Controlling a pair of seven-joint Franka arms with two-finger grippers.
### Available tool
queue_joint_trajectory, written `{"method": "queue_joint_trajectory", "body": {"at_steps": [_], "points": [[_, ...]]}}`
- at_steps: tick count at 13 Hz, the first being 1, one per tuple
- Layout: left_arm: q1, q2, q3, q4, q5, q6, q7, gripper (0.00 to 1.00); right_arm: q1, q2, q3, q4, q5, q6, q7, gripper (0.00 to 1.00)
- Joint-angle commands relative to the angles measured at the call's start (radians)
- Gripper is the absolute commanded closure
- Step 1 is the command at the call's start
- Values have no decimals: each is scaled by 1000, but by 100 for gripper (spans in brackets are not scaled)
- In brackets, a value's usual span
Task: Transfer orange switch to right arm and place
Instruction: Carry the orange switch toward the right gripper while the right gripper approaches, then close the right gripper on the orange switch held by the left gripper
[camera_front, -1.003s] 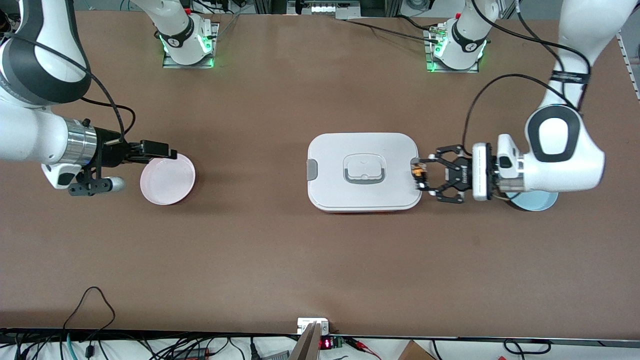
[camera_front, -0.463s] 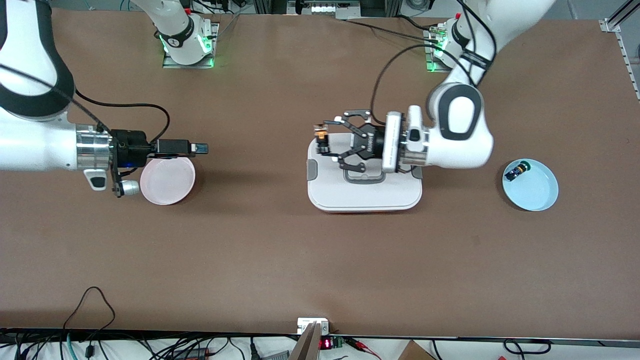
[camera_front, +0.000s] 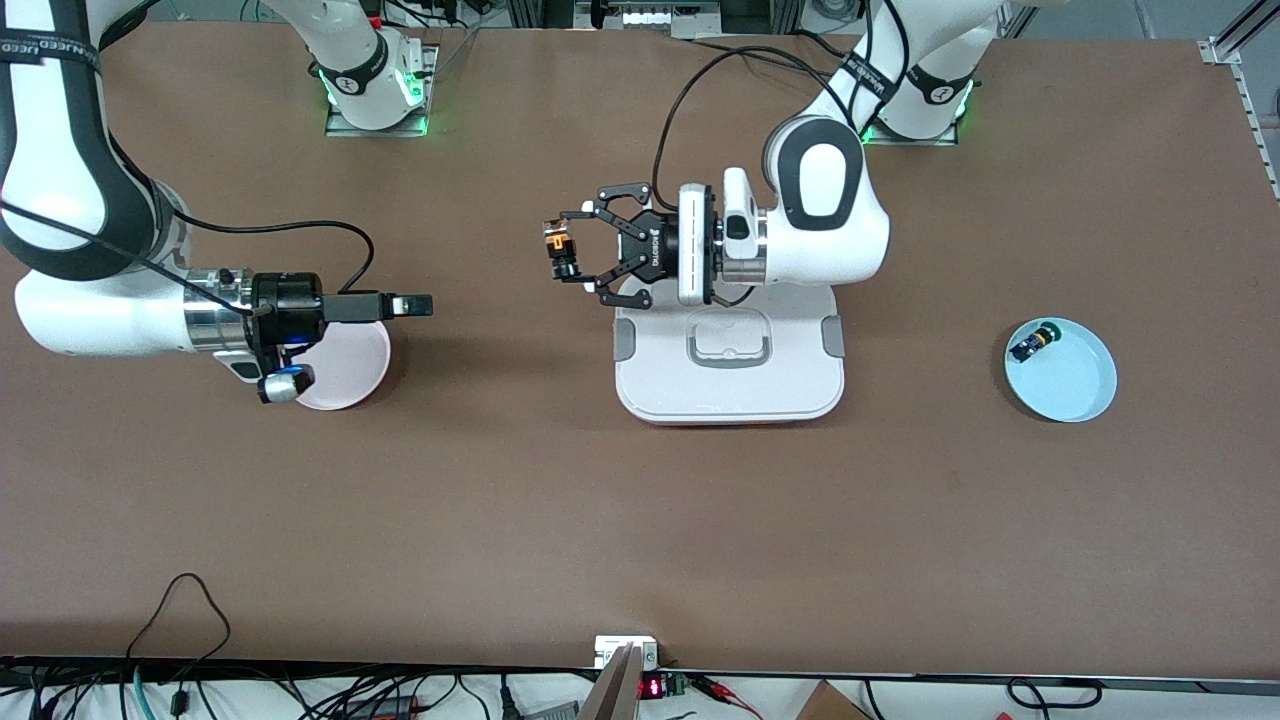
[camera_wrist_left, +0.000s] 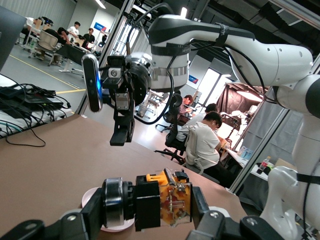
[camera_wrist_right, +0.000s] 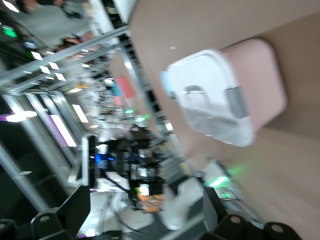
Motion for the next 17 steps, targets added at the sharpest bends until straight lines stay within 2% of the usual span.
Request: {"method": "queue_joint_trajectory", "body": {"at_steps": [1,7,11,17], "points": [[-55,25,11,71,-68,74,23,100,1,-8,4,-83,114,-5,-4,0],[-114,85,11,167,-125,134,21,100,10,-1,15,-118,130,-65,172,0],[-114,88,11,171,-123,143,24,100,6,-12,16,-140,151,-151,214,0],[-114,87,11,169,-123,143,24,100,29,-31,21,-129,188,-121,214,0]]}}
